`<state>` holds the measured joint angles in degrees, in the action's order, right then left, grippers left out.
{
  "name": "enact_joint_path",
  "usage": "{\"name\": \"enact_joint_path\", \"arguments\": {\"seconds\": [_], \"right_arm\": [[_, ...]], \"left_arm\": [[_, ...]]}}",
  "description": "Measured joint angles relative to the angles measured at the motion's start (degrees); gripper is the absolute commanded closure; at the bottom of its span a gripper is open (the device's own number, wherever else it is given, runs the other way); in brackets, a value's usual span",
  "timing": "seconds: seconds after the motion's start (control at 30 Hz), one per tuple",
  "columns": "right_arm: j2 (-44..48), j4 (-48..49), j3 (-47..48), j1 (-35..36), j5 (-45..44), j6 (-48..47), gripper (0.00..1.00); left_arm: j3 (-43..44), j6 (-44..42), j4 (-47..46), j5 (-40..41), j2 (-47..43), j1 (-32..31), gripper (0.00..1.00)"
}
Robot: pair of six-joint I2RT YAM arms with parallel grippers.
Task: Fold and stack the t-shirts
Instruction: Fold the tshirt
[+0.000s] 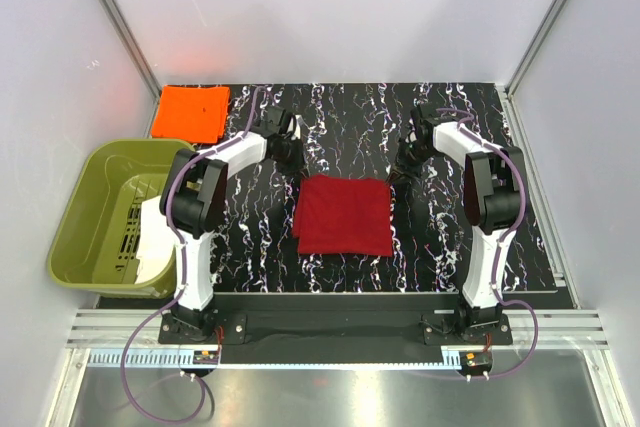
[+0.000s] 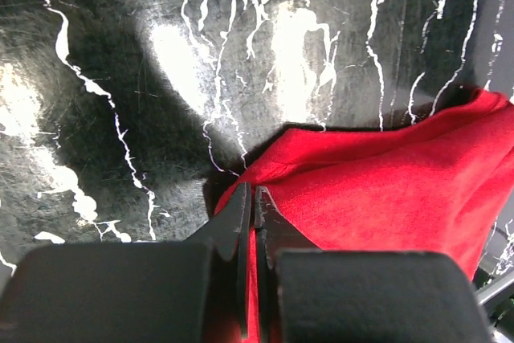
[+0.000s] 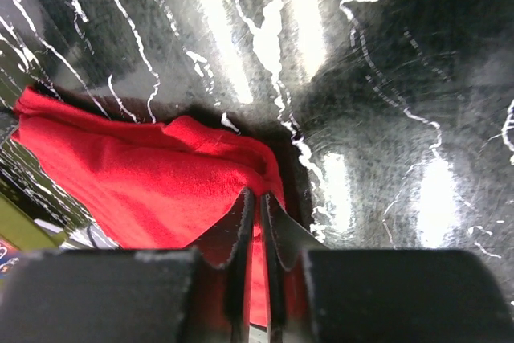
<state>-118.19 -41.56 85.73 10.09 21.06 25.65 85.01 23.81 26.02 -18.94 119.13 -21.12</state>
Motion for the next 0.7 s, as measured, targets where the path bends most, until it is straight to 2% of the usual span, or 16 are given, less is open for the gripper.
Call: {"name": "enact_joint_path", "arguments": {"seconds": [0.1, 0.3, 0.33, 0.37, 0.4, 0.43, 0.53, 0.57, 0.63, 0.7], "right_arm": [[-0.5, -0.2, 0.2, -0.4, 0.0, -0.2, 0.95], [-0.9, 0.0, 0.0, -1.1, -0.1, -1.9, 0.94], [-0.9, 0.2, -0.1, -1.1, -0.2, -2.4, 0.88], [-1.0, 0.3, -0.2, -1.1, -0.2, -2.7, 0.82], [-1.1, 0.3, -0.2, -1.1, -0.3, -3.3, 0.74], [-1.2, 0.3, -0.2, -1.1, -0.4, -3.3, 0.69], [-1.2, 0.2, -0.2, -1.2, -0.6, -4.0, 0.52], [-1.2, 0.0, -0.2, -1.3, -0.7, -4.1, 0.38], [-0.9, -0.9, -0.2, -1.4, -1.0, -4.2, 0.27], [-0.3, -2.3, -0.2, -1.5, -1.7, -4.4, 0.24]], "left_arm": [[0.0, 0.2, 0.0, 1.4, 0.1, 0.0, 1.0], [0.2, 0.2, 0.1, 3.4, 0.1, -0.1, 1.0], [0.3, 0.2, 0.2, 3.5, 0.1, -0.2, 0.94], [0.7, -0.1, 0.7, 3.5, 0.1, -0.2, 0.82], [1.2, -0.6, 1.2, 3.6, 0.1, -0.2, 0.53], [1.6, -1.1, 1.7, 3.8, 0.1, -0.2, 0.46], [2.0, -2.0, 2.0, 5.6, -0.6, -0.2, 0.37], [1.4, -2.5, 2.1, 6.4, -1.5, -0.2, 0.34], [-0.3, -3.3, 3.2, 7.7, -4.2, -0.2, 0.31], [-2.0, -4.3, 4.5, 8.6, -7.6, -0.2, 0.32]]}}
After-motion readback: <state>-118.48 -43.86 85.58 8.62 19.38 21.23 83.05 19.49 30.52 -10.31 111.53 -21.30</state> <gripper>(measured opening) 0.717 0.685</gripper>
